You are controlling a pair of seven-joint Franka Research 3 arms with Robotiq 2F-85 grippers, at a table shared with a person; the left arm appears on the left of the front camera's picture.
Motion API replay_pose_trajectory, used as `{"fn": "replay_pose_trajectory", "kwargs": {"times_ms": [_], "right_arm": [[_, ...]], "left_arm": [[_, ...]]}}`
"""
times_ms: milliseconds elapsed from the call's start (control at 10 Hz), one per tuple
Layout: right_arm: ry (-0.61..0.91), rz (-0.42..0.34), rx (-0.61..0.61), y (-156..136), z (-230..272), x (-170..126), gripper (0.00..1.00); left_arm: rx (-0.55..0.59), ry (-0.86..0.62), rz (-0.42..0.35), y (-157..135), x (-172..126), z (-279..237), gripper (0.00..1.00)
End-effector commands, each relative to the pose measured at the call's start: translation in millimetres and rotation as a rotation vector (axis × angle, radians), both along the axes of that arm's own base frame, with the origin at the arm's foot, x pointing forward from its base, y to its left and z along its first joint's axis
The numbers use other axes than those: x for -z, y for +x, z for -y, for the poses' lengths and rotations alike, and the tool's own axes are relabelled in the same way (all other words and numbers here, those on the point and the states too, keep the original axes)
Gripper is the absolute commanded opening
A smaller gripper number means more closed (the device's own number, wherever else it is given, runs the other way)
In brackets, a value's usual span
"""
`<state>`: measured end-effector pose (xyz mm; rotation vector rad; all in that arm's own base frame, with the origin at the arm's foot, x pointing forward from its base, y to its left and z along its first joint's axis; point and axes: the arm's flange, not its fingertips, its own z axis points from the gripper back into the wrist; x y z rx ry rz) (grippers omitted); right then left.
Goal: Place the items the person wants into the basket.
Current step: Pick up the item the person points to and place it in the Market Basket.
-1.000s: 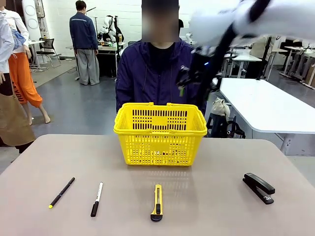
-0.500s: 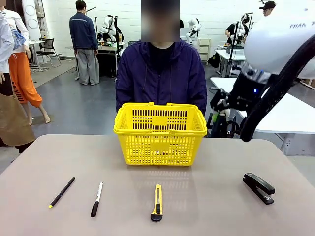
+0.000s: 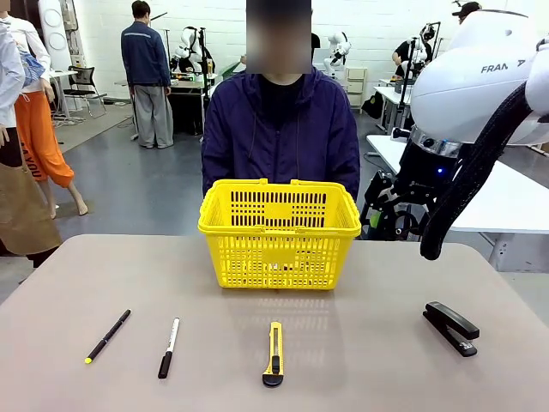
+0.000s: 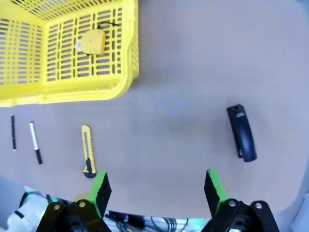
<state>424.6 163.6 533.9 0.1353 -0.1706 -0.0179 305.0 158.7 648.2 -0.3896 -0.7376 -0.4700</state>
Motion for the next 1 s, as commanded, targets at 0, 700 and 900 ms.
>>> {"fn": "replay_pose_trajectory", "kwargs": {"times_ms": [0, 700, 900], "right_arm": [[0.026, 0.002, 0.014, -2.7, 3.3, 0.9, 1.00], [0.157, 0.005, -0.073, -30.4, 38.4, -38.4, 1.00], [0.423, 0.153, -0.390, -95.8, 128.4, -104.5, 1.00]], "left_arm": [[0.018, -0.004, 0.012, -0.7, 0.8, -1.9, 1.00], [0.018, -0.004, 0.012, -0.7, 0.8, -1.9, 1.00], [0.018, -0.004, 0.012, -0.7, 0.8, -1.9, 1.00]]}}
